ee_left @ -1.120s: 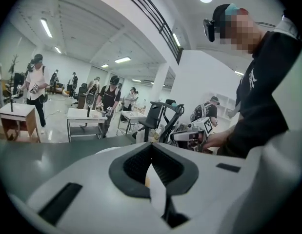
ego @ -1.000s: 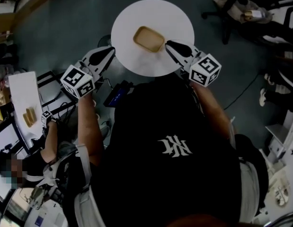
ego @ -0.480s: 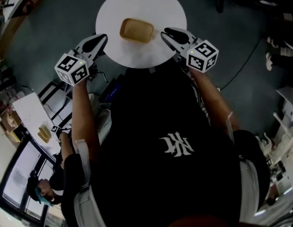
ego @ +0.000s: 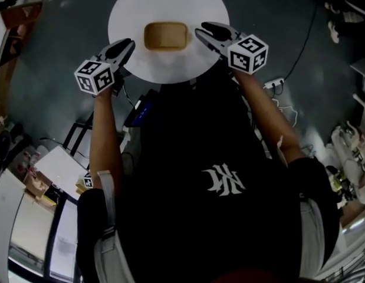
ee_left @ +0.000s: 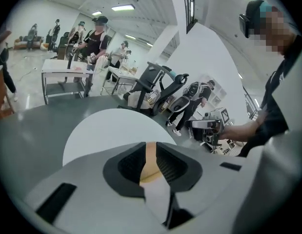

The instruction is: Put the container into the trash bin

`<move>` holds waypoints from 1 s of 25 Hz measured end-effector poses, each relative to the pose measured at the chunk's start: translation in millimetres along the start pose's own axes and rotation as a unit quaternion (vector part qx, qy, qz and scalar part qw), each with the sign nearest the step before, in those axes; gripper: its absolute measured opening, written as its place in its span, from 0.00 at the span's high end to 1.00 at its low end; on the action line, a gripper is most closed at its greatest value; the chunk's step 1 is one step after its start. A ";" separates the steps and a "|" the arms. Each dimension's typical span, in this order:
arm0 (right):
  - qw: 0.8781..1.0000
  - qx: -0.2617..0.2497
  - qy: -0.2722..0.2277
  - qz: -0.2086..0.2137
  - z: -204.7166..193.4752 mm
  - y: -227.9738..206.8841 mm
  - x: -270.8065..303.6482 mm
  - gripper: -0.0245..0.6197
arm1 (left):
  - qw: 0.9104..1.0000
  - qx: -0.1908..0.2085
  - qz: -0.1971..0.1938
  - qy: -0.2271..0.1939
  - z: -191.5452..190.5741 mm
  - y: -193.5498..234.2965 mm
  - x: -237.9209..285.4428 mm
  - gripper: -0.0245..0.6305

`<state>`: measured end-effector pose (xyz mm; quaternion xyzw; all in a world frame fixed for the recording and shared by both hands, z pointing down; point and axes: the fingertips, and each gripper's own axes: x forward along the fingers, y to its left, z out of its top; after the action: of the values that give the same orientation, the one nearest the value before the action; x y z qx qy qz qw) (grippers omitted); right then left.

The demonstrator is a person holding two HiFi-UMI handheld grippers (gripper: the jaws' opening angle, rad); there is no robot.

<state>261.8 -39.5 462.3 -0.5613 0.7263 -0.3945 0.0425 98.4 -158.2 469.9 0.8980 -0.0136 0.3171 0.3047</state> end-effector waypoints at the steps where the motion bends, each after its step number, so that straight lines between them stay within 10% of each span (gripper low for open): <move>1: 1.000 0.006 0.003 -0.007 -5.0 -3.7 3.9 0.74 | 1.000 -0.005 -0.003 0.006 -3.4 5.7 6.2 0.86; 25: 0.977 0.128 0.076 -0.152 -127.4 -68.2 27.7 0.73 | 0.985 -0.057 -0.063 0.147 -85.7 20.4 100.0 0.77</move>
<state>240.6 -0.1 602.5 -0.6236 0.5771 -0.5274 -0.0019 125.7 -110.3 591.2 0.8216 0.0694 0.4248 0.3737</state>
